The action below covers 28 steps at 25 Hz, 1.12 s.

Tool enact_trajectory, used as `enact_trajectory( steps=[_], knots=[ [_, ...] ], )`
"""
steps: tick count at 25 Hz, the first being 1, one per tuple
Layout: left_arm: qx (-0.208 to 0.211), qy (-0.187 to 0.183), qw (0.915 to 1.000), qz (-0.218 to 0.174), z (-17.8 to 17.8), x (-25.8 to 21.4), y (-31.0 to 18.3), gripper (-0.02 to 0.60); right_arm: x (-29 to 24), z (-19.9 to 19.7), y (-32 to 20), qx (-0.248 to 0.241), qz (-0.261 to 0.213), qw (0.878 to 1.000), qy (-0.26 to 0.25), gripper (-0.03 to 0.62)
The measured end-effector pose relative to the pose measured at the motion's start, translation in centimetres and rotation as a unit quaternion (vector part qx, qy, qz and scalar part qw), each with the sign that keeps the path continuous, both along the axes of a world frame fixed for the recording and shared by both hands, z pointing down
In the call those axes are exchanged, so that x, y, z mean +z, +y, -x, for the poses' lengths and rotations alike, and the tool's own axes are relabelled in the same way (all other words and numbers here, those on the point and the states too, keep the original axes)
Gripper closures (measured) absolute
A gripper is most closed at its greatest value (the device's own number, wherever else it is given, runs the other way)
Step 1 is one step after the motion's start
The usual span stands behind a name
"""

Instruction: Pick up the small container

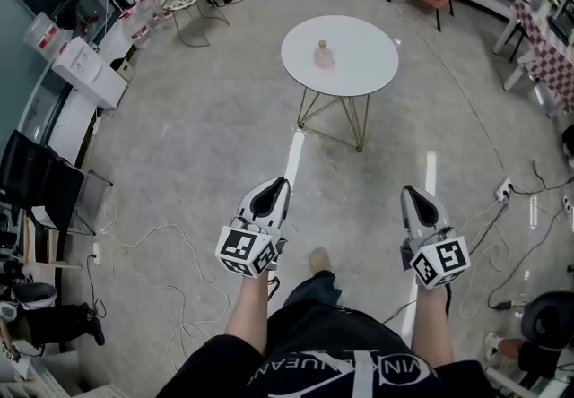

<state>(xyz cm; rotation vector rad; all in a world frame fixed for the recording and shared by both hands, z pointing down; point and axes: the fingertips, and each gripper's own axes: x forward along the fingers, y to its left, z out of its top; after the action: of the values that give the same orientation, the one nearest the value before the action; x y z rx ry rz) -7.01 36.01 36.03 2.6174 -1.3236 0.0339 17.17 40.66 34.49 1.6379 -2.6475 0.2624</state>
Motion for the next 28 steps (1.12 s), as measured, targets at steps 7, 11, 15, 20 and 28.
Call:
enact_trajectory(
  steps=[7, 11, 15, 20, 28],
  knots=[
    [0.017, 0.000, 0.9998, -0.010, 0.4, -0.8, -7.0, 0.552, -0.3, 1.6, -6.7, 0.000, -0.001, 1.000, -0.002, 0.588],
    [0.023, 0.008, 0.9996, -0.018, 0.5, -0.6, -9.0, 0.552, 0.2, 1.8, -8.6, 0.001, 0.012, 1.000, -0.024, 0.588],
    [0.015, 0.026, 0.9994, -0.020, 0.8, -0.1, -10.2, 0.552, 0.7, 1.4, -9.9, 0.006, 0.027, 0.998, -0.058, 0.588],
    [0.005, 0.028, 0.9993, -0.024, 2.0, 0.0, -10.9, 0.552, 0.8, 2.1, -12.3, 0.007, 0.034, 0.996, -0.083, 0.588],
    [-0.017, 0.027, 0.9993, -0.021, 5.0, -0.5, -11.8, 0.552, 0.7, 5.3, -14.9, -0.015, 0.038, 0.994, -0.102, 0.588]
  ],
)
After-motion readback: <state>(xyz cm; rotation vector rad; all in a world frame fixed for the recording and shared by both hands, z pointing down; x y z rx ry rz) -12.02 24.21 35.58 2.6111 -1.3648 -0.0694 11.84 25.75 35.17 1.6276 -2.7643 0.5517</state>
